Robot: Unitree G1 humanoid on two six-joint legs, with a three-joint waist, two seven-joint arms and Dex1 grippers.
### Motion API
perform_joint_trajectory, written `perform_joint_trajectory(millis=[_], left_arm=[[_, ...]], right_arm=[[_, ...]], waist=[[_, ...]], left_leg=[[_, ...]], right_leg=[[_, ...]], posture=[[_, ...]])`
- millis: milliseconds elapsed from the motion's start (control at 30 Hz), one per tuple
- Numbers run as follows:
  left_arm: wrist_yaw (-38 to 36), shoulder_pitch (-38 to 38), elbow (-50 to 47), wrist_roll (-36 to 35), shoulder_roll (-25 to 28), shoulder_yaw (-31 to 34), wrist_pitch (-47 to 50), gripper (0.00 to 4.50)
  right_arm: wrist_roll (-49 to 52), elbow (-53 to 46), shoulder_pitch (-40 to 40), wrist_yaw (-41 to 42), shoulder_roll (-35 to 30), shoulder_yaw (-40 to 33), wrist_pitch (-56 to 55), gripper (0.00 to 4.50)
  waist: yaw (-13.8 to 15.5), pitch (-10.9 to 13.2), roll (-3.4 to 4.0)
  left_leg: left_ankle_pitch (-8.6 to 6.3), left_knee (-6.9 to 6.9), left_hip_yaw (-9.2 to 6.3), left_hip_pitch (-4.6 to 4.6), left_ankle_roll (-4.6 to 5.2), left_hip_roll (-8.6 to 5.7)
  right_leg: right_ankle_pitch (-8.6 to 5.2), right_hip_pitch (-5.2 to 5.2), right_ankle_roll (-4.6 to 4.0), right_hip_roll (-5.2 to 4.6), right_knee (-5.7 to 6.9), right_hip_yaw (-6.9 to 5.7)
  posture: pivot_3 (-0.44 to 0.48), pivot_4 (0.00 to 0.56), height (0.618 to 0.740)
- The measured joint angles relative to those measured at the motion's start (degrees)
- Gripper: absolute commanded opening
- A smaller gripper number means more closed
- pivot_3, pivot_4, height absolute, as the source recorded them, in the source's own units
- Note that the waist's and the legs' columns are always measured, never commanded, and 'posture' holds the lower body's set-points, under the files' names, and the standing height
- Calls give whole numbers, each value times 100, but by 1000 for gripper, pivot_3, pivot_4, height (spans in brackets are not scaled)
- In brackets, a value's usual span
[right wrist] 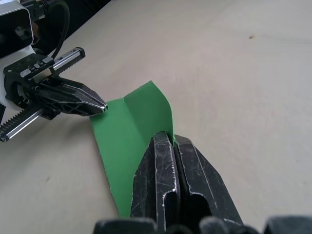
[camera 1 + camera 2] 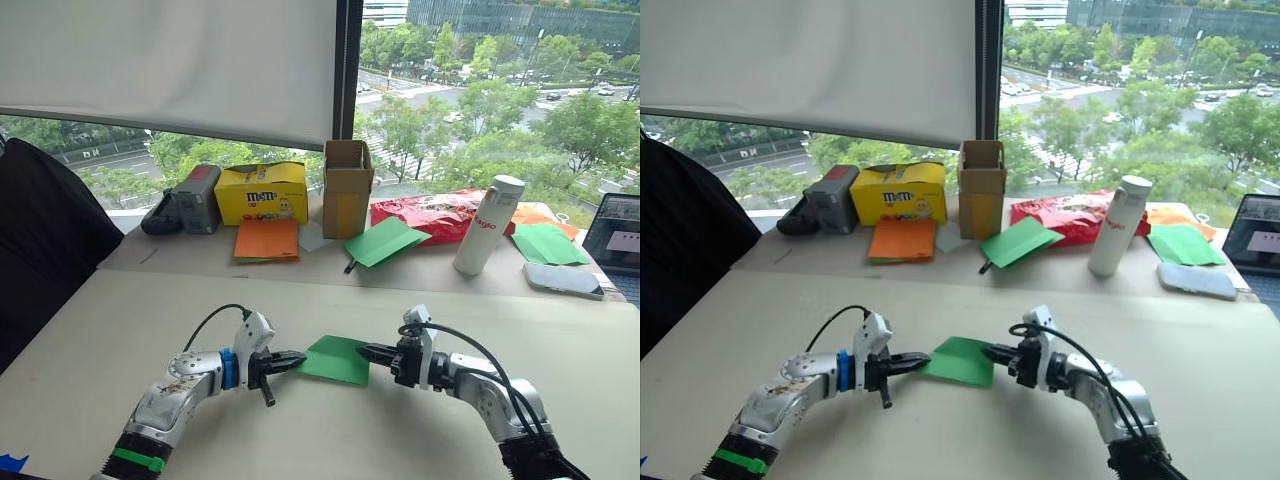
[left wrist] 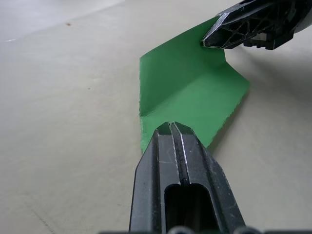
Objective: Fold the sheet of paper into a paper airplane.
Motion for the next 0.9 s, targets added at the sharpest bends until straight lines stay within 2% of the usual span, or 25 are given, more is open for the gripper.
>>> perform_joint_trajectory(millis=[233, 433, 633, 733, 900], left_arm=[[154, 43, -61, 93, -90, -161, 214, 0], [584, 82, 33, 206, -337, -106, 203, 0], [665, 363, -321, 215, -352, -224, 231, 0], [679, 464, -416, 220, -348, -246, 218, 0], [678, 508, -460, 239, -291, -264, 227, 0]], right_arm=[[1, -234, 217, -235, 42, -4, -73, 18], [2, -417, 378, -307, 41, -1, -76, 18], [-19, -573, 585, -302, 0, 30, -291, 18], [-244, -626, 776, -160, -117, 198, -871, 18], [-1184, -525, 1080, 327, -504, 761, -2971, 18]], waist=[[-3, 0, 0], [3, 0, 0], [4, -1, 1], [5, 0, -1], [5, 5, -9]], left_leg=[[0, -7, -3, 0, 0, 8], [0, -7, -1, 0, 0, 6], [0, -8, -1, 0, 0, 6], [0, -8, 1, 0, 0, 5], [0, -8, 9, 4, -1, 4]], right_leg=[[-1, 5, 0, 8, 2, 2], [-1, 9, 1, 4, 1, 3], [-1, 10, 1, 4, -2, 5], [-1, 11, 2, 5, -7, 4], [-3, 12, 5, 13, -9, 0]], posture=[[0, 150, 656], [0, 150, 656], [0, 150, 656], [0, 150, 656], [0, 150, 656]])
